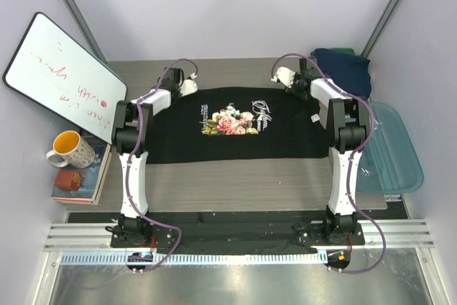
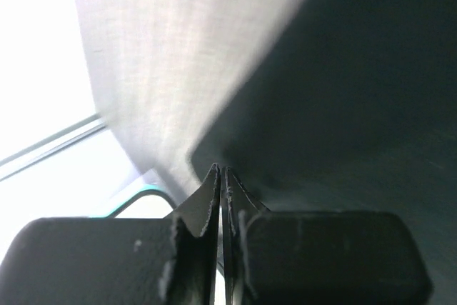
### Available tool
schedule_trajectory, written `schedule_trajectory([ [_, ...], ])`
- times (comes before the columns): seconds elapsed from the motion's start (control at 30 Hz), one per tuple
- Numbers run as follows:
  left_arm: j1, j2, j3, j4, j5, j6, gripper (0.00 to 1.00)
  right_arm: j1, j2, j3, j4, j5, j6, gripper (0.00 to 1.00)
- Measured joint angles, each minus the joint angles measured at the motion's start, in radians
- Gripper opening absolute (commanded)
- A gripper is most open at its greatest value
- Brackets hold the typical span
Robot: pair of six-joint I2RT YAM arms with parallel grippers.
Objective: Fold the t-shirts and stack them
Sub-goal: Fold the flattened tshirt in 1/3 of the way
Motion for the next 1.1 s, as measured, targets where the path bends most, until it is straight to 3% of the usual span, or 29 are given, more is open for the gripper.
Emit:
schedule_trajectory([
  [0.07,-0.001,0.0,-0.005,0.055,-0.018,-0.01,0.1,0.006,-0.004,0.002,-0.007,0.007,0.014,0.48],
  [0.17,-0.006,-0.004,-0.018,0.164,-0.041,-0.032,0.25,0.016,-0.016,0.003,-0.016,0.004,0.042,0.52],
  [0.2,-0.008,-0.011,-0.027,0.19,-0.043,-0.036,0.35,0.02,-0.023,0.004,-0.025,-0.002,0.053,0.53],
  [0.3,-0.017,-0.065,-0.058,0.208,-0.029,-0.056,0.52,0.031,-0.058,0.005,-0.059,-0.037,0.071,0.59],
  [0.57,-0.07,-0.386,-0.214,0.029,0.226,-0.021,0.58,0.042,-0.22,0.028,-0.3,-0.262,0.006,0.63],
  [0.63,-0.085,-0.435,-0.262,-0.015,0.277,0.005,0.56,0.043,-0.237,0.036,-0.354,-0.296,-0.009,0.6],
  [0.7,-0.1,-0.444,-0.304,-0.048,0.305,0.029,0.47,0.046,-0.236,0.038,-0.366,-0.298,-0.003,0.51],
  [0.73,-0.104,-0.438,-0.325,-0.066,0.313,0.035,0.4,0.047,-0.229,0.038,-0.367,-0.296,0.003,0.48],
  [0.77,-0.106,-0.431,-0.339,-0.082,0.316,0.043,0.26,0.048,-0.22,0.038,-0.365,-0.296,0.016,0.42],
  [0.87,-0.106,-0.4,-0.358,-0.147,0.32,0.047,0.12,0.048,-0.194,0.04,-0.371,-0.313,0.037,0.34],
  [1.0,-0.103,-0.393,-0.351,-0.2,0.349,0.051,0.01,0.049,-0.183,0.052,-0.453,-0.376,-0.015,0.16],
  [1.1,-0.106,-0.393,-0.338,-0.211,0.374,0.052,0.0,0.062,-0.184,0.061,-0.552,-0.42,-0.119,0.07],
])
